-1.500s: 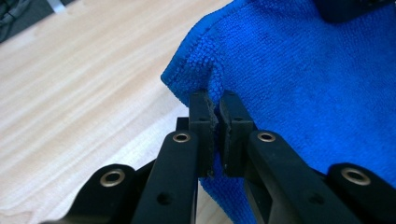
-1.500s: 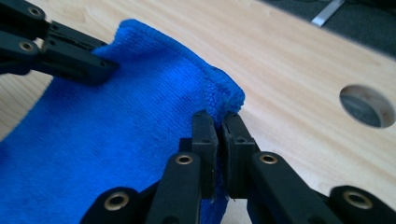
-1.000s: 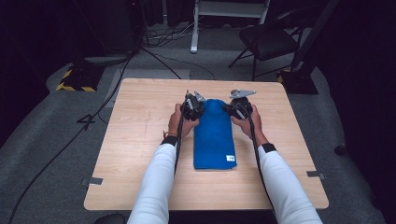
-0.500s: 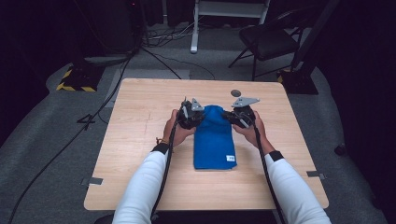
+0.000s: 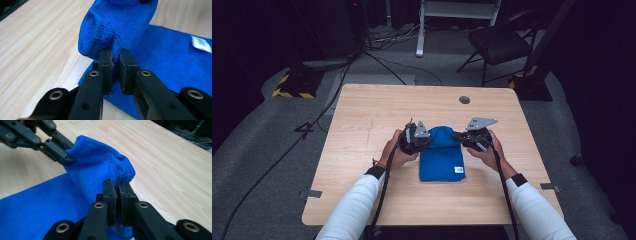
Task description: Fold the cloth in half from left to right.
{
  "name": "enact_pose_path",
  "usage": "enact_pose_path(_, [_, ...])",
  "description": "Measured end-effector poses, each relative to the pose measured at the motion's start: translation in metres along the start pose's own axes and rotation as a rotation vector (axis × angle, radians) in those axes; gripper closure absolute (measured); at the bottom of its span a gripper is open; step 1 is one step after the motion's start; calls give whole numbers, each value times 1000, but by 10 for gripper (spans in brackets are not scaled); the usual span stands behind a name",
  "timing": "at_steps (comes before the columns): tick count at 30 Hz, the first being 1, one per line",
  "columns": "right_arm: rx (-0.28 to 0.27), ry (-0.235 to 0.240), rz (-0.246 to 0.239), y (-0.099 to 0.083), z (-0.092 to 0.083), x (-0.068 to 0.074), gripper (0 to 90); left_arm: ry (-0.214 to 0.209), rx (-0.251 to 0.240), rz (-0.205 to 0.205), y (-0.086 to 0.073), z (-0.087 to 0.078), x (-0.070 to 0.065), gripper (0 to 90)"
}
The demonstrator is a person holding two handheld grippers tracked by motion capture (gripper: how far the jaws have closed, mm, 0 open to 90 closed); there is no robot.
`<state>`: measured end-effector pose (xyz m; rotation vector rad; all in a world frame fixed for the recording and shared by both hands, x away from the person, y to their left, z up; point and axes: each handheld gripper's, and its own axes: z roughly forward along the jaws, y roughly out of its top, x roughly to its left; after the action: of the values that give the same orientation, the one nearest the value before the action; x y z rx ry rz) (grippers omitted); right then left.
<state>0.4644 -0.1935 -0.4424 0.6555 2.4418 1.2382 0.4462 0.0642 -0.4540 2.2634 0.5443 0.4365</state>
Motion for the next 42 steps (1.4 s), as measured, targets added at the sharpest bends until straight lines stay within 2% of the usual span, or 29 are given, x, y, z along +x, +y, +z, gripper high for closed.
enact_pose_path(2, [6,7,-15,-2,-3,4,858,-10,1,9,-2,-2,-5,811])
enact_pose_path(8, [2,41,-17,-11,-13,15,857,-45,5,56,-6,-7,-21,806])
enact_pose_path(17, [29,81,-50,-24,-24,32,854,-55,33,94,-19,-10,-35,783])
enact_pose_path(28, [51,107,-70,-34,-25,41,849,-72,35,81,-30,-17,-41,744])
enact_pose_path(31, [52,126,-71,-36,-26,43,842,-74,32,77,-33,-21,-43,743])
enact_pose_path(35, [60,156,-70,-40,-29,46,827,-79,28,53,-36,-25,-44,741])
enact_pose_path(42, [74,180,-89,-46,-33,54,807,-88,51,78,-40,-26,-51,735])
